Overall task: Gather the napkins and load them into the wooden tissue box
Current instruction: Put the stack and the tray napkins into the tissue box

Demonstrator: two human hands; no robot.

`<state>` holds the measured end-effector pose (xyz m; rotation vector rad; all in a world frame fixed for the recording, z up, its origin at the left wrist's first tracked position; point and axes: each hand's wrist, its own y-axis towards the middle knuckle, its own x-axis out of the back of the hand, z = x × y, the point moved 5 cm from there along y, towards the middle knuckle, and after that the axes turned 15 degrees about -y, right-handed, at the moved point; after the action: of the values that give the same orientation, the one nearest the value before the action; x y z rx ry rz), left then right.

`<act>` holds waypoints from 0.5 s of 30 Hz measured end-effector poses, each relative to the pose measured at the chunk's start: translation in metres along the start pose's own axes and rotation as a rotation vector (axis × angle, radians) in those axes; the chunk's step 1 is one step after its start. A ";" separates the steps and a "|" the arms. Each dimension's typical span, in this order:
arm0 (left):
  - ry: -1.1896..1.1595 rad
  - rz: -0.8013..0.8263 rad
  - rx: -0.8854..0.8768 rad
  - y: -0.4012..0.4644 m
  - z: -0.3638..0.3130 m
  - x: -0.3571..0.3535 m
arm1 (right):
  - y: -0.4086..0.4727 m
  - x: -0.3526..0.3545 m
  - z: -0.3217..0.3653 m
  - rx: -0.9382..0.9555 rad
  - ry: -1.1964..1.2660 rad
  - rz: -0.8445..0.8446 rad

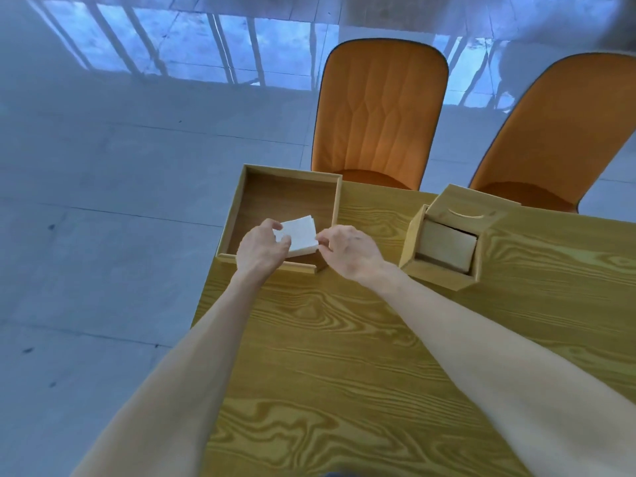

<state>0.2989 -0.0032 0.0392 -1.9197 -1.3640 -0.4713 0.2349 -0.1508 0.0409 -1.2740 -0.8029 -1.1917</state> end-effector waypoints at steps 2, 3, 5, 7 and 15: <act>-0.043 -0.020 0.018 0.006 0.005 0.005 | 0.009 -0.006 0.013 0.032 -0.030 0.046; -0.071 -0.006 0.042 0.009 0.008 0.006 | 0.013 -0.009 0.019 0.048 -0.050 0.066; -0.121 0.044 0.102 0.015 0.014 0.003 | 0.018 -0.014 0.027 0.075 -0.087 0.101; -0.167 0.076 0.151 0.020 0.020 0.000 | 0.023 -0.018 0.032 0.082 -0.106 0.132; -0.351 -0.001 0.306 0.036 0.031 -0.004 | 0.030 -0.033 0.037 0.105 -0.127 0.229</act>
<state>0.3268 0.0110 0.0035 -1.7979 -1.5538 0.0817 0.2612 -0.1110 0.0078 -1.3260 -0.7783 -0.8823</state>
